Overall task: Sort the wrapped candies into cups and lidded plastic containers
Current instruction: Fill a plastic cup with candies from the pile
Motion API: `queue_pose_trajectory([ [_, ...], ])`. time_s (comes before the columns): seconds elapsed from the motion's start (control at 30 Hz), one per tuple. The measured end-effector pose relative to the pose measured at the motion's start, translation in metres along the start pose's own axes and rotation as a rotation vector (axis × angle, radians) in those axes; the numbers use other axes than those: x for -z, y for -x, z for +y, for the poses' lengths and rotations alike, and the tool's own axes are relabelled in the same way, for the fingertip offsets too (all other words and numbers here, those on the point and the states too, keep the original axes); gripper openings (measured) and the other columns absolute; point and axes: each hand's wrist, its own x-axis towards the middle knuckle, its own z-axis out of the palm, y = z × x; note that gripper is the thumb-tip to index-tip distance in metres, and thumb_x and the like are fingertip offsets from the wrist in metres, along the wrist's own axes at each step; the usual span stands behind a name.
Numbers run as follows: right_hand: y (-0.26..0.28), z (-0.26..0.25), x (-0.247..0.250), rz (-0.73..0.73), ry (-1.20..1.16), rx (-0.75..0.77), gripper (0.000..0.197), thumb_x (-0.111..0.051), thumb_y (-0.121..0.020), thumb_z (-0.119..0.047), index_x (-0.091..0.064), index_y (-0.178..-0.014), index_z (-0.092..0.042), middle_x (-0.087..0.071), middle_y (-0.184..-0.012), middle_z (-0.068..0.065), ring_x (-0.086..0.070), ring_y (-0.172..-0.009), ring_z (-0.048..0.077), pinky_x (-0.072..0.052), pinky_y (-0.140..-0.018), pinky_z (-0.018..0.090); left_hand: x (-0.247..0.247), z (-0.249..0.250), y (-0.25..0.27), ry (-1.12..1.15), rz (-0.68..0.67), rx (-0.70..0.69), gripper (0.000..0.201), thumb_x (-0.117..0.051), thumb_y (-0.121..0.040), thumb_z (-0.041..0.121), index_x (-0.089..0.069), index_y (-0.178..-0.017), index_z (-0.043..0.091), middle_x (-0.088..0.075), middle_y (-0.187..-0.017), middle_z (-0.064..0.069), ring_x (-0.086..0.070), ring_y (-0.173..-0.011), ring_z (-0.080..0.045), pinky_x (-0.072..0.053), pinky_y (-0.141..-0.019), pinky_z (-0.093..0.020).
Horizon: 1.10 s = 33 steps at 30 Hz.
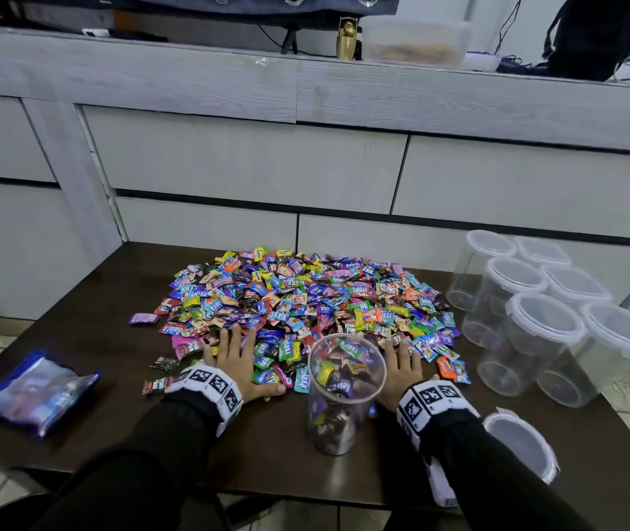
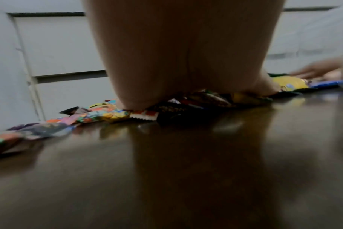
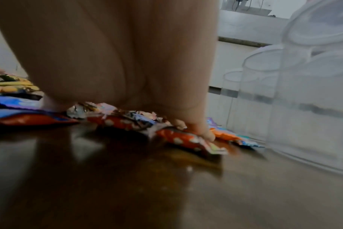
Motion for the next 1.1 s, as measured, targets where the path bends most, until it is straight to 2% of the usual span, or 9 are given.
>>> queue_pose_trajectory([
  [0.07,-0.007,-0.006,-0.001,-0.004,0.046,0.013,0.125,-0.024,-0.058,-0.097,0.017,-0.149,-0.024,0.021,-0.157,0.011,0.014,-0.144,0.036,-0.007,-0.113,0.063,-0.001,0.011,-0.005,0.053,0.014,-0.061,0.129,-0.05,-0.068,0.087,0.029,-0.149,0.024,0.033,-0.156,-0.012,0.022,-0.147,-0.033,0.006,-0.116,-0.057],
  [0.17,-0.012,-0.016,-0.001,0.069,0.055,0.071,0.121,-0.04,-0.063,-0.091,0.018,-0.149,-0.028,0.014,-0.158,0.013,0.009,-0.144,0.042,-0.002,-0.113,0.063,0.003,0.024,-0.009,0.081,0.036,-0.138,0.118,-0.054,-0.076,0.077,0.024,-0.15,0.029,0.036,-0.154,-0.015,0.018,-0.148,-0.035,0.003,-0.118,-0.054],
  [0.33,-0.015,-0.031,0.0,0.17,0.134,0.188,0.105,-0.044,-0.069,-0.085,-0.003,-0.15,-0.032,-0.012,-0.155,0.012,-0.017,-0.139,0.041,-0.029,-0.105,0.057,0.009,0.032,-0.006,-0.014,0.076,-0.199,0.091,-0.049,-0.088,0.067,0.007,-0.154,0.041,0.023,-0.159,-0.019,-0.008,-0.148,-0.038,-0.019,-0.116,-0.051],
  [0.47,-0.019,-0.029,0.009,0.23,0.132,0.257,0.077,-0.053,-0.084,-0.061,-0.024,-0.145,-0.024,-0.031,-0.14,0.016,-0.034,-0.128,0.035,-0.037,-0.098,0.046,0.012,0.034,-0.001,-0.035,0.159,-0.167,0.076,-0.047,-0.092,0.062,-0.006,-0.153,0.044,-0.002,-0.161,-0.01,-0.018,-0.143,-0.032,-0.03,-0.109,-0.048],
  [0.7,-0.019,-0.034,0.016,0.185,-0.005,0.295,0.056,-0.055,-0.09,-0.035,-0.031,-0.135,-0.012,-0.032,-0.134,0.016,-0.035,-0.127,0.039,-0.036,-0.099,0.048,0.018,0.032,0.001,0.005,0.231,-0.21,0.056,-0.051,-0.1,0.03,-0.026,-0.15,0.031,-0.025,-0.142,-0.014,-0.035,-0.129,-0.032,-0.04,-0.102,-0.039],
  [0.8,-0.014,-0.034,0.012,0.303,-0.111,0.364,0.056,-0.046,-0.089,-0.044,-0.03,-0.138,-0.021,-0.035,-0.13,0.013,-0.041,-0.12,0.037,-0.04,-0.094,0.048,0.022,0.032,0.002,0.057,0.229,-0.234,0.055,-0.052,-0.1,0.027,-0.029,-0.149,0.029,-0.027,-0.136,-0.014,-0.039,-0.124,-0.032,-0.041,-0.102,-0.038],
  [0.9,-0.006,-0.039,0.011,0.218,-0.018,0.416,0.082,-0.033,-0.076,-0.081,-0.026,-0.141,-0.032,-0.035,-0.127,0.01,-0.039,-0.117,0.032,-0.043,-0.093,0.047,0.028,0.033,0.007,0.105,0.201,-0.251,0.058,-0.058,-0.097,0.028,-0.031,-0.148,0.026,-0.03,-0.127,-0.012,-0.052,-0.107,-0.027,-0.048,-0.092,-0.037],
  [0.97,-0.003,-0.045,0.014,0.155,0.086,0.401,0.092,-0.022,-0.066,-0.086,-0.031,-0.139,-0.032,-0.035,-0.126,0.009,-0.038,-0.118,0.031,-0.044,-0.093,0.047,0.033,0.033,0.01,0.106,0.173,-0.248,0.065,-0.064,-0.093,0.033,-0.03,-0.148,0.026,-0.031,-0.127,-0.012,-0.058,-0.101,-0.027,-0.051,-0.088,-0.037],
  [1.1,-0.002,-0.05,0.022,0.097,0.094,0.355,0.057,-0.063,-0.087,-0.041,-0.035,-0.135,-0.027,-0.027,-0.132,0.014,-0.031,-0.127,0.041,-0.04,-0.095,0.052,0.043,0.035,0.016,0.096,0.112,-0.235,0.071,-0.067,-0.087,0.046,-0.031,-0.146,0.027,-0.034,-0.135,-0.014,-0.06,-0.107,-0.031,-0.052,-0.087,-0.041],
])
